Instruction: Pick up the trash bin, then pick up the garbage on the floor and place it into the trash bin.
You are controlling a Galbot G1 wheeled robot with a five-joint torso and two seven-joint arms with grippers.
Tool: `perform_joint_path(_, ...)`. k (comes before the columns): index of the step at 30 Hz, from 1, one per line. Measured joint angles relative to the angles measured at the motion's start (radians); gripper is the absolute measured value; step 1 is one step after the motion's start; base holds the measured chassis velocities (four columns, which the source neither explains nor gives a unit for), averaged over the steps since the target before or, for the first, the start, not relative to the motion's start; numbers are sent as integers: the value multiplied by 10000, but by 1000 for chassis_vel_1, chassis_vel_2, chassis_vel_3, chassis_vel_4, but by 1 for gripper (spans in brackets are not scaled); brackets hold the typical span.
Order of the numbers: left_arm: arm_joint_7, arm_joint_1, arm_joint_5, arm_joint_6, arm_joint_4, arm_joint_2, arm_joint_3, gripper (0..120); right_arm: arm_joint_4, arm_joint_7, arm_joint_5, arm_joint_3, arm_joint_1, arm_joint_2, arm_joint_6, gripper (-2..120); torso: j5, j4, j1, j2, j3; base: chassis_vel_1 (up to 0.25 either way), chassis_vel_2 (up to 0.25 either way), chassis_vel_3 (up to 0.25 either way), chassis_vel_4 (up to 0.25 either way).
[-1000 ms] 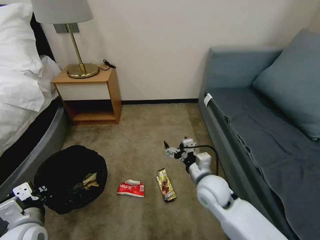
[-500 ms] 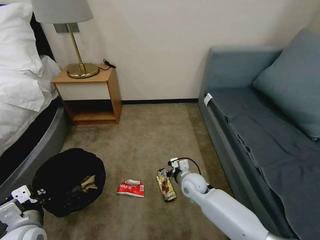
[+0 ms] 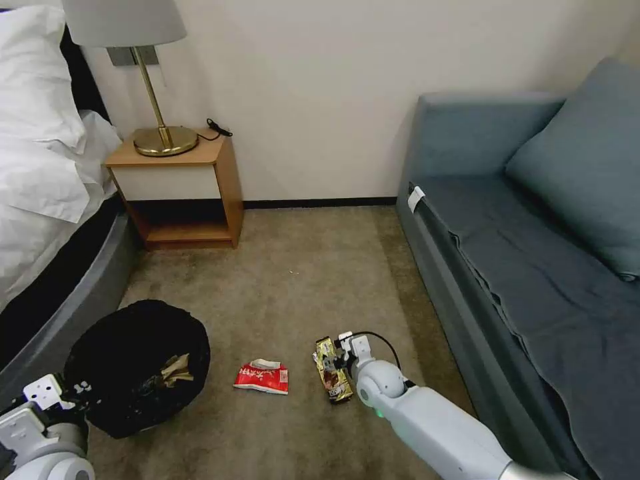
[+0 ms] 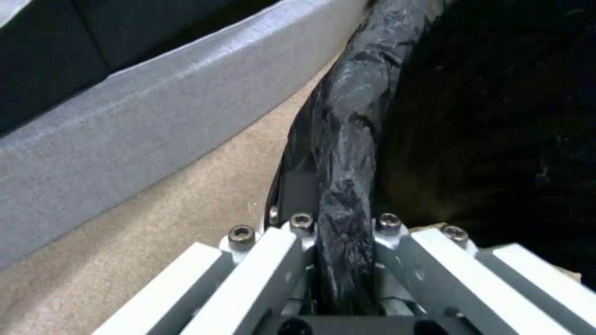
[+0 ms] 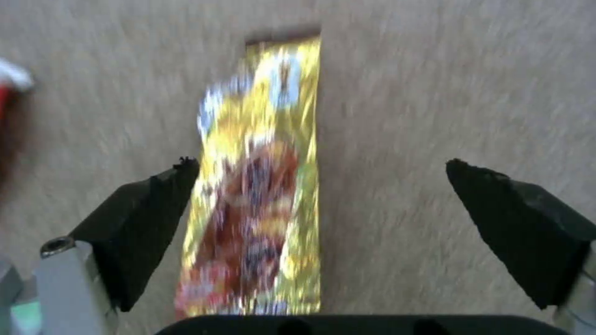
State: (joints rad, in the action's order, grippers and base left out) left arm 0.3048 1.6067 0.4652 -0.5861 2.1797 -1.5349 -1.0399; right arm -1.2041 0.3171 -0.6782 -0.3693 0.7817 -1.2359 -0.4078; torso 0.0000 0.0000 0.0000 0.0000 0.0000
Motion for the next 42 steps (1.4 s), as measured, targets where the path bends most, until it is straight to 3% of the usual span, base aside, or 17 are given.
perform_joint_path(10,-8,90,21,22,43,16,-89,2,1108,-378,748,46,167,-459,536,100,1,0,0,0,0,0,0,0,0)
perform_joint_path(29,-13,145,4,101,52,22,-68,2,1990,-543,1286,87,186,-752,1150,96,0,0,0,0,-1,0,0,0,0)
perform_joint_path(32,-17,139,-6,124,35,29,-70,2,1979,-547,1313,89,201,-761,1194,92,0,0,0,0,-1,0,0,0,0)
perform_joint_path(42,-29,63,-72,164,-60,30,5,2,1785,-585,1357,84,314,-685,1406,56,1,1,0,0,-1,0,0,0,0)
